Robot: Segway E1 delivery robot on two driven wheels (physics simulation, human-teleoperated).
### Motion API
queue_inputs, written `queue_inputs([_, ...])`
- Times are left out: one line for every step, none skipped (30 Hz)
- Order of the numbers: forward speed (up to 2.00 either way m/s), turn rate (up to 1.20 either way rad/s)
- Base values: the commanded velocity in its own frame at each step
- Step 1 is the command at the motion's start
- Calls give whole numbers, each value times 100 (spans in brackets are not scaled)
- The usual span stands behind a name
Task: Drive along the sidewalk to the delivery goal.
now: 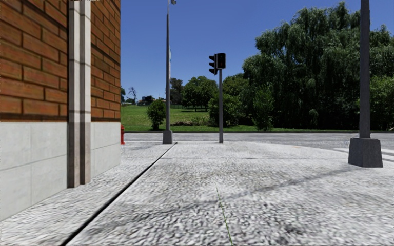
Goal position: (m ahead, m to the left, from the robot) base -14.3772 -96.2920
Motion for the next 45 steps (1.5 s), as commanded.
queue_inputs([200,0])
queue_inputs([200,0])
queue_inputs([200,0])
queue_inputs([200,0])
queue_inputs([200,0])
queue_inputs([200,0])
queue_inputs([200,0])
queue_inputs([200,0])
queue_inputs([200,0])
queue_inputs([200,0])
queue_inputs([200,0])
queue_inputs([200,-4])
queue_inputs([200,-17])
queue_inputs([200,-17])
queue_inputs([200,-23])
queue_inputs([200,-26])
queue_inputs([200,-27])
queue_inputs([200,-32])
queue_inputs([200,-32])
queue_inputs([200,-36])
queue_inputs([200,-39])
queue_inputs([200,-40])
queue_inputs([200,-40])
queue_inputs([200,-40])
queue_inputs([200,-42])
queue_inputs([200,-46])
queue_inputs([200,-48])
queue_inputs([200,-48])
queue_inputs([200,-50])
queue_inputs([200,-50])
queue_inputs([200,-51])
queue_inputs([200,-67])
queue_inputs([200,-67])
queue_inputs([200,-78])
queue_inputs([200,-80])
queue_inputs([200,-81])
queue_inputs([200,-81])
queue_inputs([200,-81])
queue_inputs([200,-81])
queue_inputs([200,-81])
queue_inputs([200,-74])
queue_inputs([200,-69])
queue_inputs([200,-69])
queue_inputs([200,-68])
queue_inputs([200,-62])
